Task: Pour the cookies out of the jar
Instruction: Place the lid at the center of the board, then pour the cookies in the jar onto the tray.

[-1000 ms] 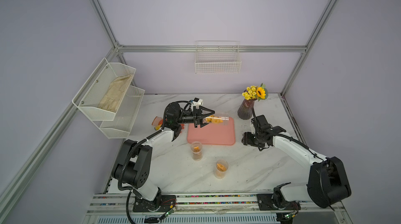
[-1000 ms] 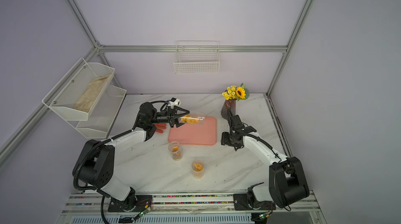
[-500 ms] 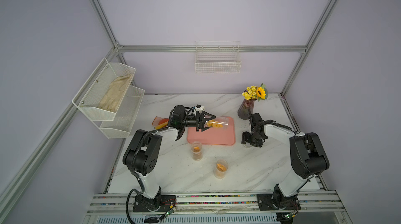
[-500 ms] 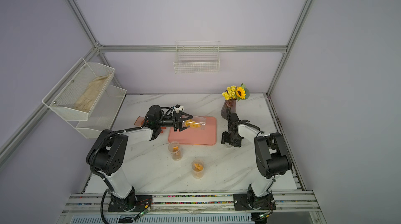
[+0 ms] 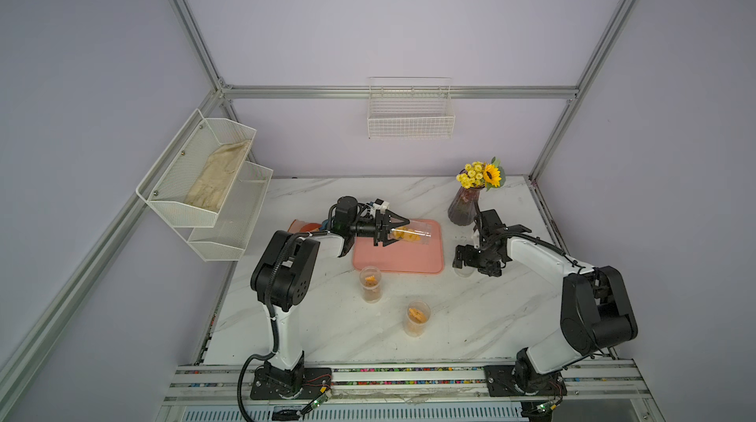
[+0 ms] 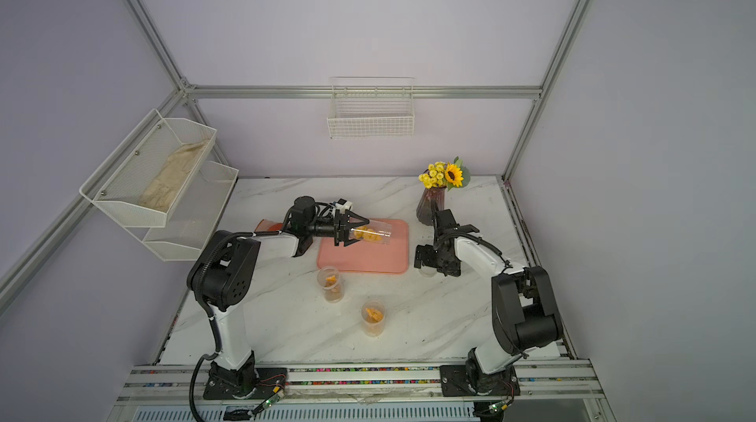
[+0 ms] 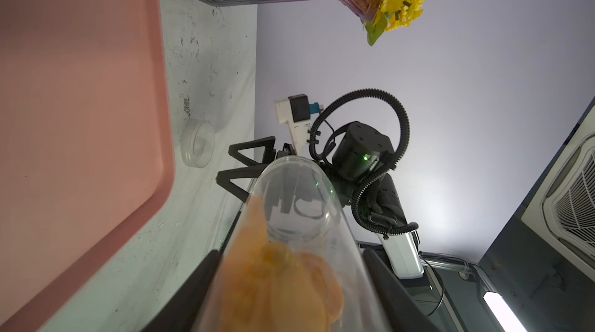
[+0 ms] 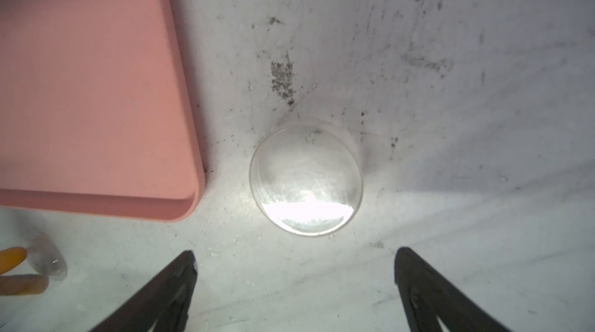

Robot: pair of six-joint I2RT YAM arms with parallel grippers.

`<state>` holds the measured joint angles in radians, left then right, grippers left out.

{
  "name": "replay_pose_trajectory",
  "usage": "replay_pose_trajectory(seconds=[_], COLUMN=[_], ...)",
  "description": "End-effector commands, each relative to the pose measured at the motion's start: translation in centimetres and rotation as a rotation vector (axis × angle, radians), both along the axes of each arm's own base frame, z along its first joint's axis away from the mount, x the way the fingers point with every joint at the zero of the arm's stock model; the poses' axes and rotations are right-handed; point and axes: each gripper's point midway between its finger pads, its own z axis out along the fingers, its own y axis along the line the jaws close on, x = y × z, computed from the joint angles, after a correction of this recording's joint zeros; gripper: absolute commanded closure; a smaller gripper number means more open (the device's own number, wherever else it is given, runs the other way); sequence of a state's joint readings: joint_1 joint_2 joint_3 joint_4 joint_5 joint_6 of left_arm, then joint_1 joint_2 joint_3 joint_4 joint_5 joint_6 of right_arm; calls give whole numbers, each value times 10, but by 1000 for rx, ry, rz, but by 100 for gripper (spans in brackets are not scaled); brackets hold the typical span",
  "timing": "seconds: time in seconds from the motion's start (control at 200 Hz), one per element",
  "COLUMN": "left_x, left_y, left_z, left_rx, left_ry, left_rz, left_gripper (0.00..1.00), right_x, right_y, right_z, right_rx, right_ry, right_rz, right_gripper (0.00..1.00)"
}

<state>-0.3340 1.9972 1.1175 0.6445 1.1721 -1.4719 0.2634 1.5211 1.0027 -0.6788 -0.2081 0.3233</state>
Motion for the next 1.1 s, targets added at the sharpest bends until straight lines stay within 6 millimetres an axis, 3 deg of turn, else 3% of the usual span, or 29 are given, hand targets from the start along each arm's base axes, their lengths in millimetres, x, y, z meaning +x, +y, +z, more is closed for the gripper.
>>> replay_pose_trajectory(seconds=[0.0, 0.455, 0.85, 1.09], left_x=[20, 37, 54, 62], left_y=[-8, -9, -3, 2], left_z=[33, -38, -58, -52], left_rx=[-37, 136, 234, 295], left_ry=[-151, -82, -56, -77], left_rz=[-23, -34, -21, 23], left_gripper=[44, 44, 44, 44], right_x=[-24, -34, -33, -34], right_y=[-5, -9, -10, -9], right_z=[6, 41, 46, 47], right_rx=[4, 22, 21, 29], right_ry=[44, -36, -53, -64], right_rz=[-5, -25, -20, -19], right_gripper=[3, 3, 3, 3])
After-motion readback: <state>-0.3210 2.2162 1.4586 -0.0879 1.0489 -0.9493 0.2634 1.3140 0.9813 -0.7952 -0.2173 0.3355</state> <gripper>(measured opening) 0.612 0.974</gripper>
